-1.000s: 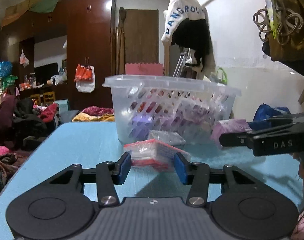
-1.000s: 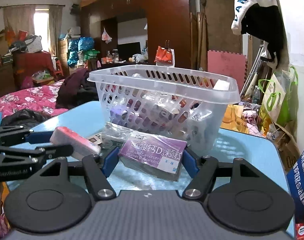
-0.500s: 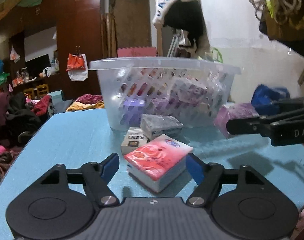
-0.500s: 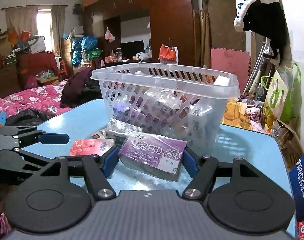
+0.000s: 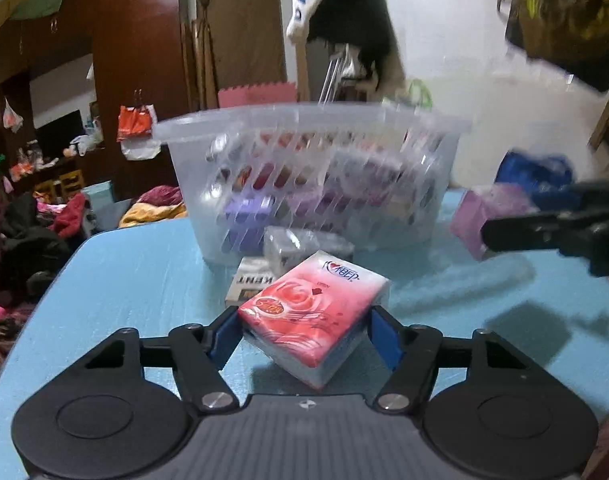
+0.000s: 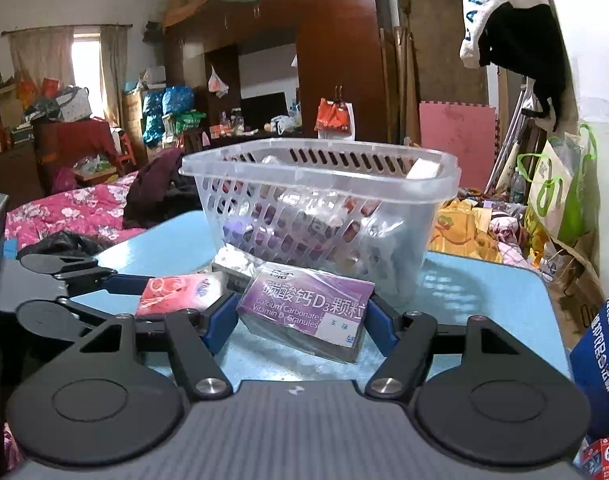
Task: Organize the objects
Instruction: 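Lift both held items over the white basket and open both tools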
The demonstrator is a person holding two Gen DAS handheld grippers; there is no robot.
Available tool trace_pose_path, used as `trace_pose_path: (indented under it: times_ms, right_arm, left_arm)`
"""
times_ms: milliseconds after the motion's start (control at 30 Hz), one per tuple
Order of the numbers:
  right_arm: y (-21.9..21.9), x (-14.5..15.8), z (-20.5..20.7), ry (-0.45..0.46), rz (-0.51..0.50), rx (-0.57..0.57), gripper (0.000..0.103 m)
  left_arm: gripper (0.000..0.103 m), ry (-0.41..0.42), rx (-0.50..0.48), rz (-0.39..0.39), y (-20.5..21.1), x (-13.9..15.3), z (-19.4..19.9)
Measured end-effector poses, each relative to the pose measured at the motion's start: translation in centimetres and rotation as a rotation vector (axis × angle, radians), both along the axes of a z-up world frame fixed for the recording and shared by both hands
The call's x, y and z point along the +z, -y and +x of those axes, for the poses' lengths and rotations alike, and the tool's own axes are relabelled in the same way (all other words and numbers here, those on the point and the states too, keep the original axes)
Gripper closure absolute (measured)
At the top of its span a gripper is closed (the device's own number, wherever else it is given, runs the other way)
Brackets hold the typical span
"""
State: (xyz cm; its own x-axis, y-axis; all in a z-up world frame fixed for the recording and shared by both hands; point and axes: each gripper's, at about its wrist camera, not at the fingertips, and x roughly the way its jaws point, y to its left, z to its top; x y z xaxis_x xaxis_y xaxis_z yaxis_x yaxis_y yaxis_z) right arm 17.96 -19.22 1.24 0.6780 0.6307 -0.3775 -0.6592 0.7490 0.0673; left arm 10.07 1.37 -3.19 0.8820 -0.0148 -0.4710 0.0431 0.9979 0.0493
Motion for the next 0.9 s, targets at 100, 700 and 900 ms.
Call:
trace_pose_path:
  times_ms: [100,700,900]
  right_arm:
    - [0.6,1.2,-0.5,0.027,0.027,-0.003,0.032]
    - [-5.2,7.9,10.5,0.15,-0.044,-0.09,0.007]
    - [-4.3,7.5,7.8,0.144,-0.011,-0.053,0.0]
  left_arm:
    - [0.032,0.07,-0.004,-0.023,-0.6,2.0,-1.5]
    - [0.029,0.09,0.041,-0.104,-3.9,12.0,13.1]
    - [0.019,0.133,0.014,-0.072,-4.0,11.8,10.9]
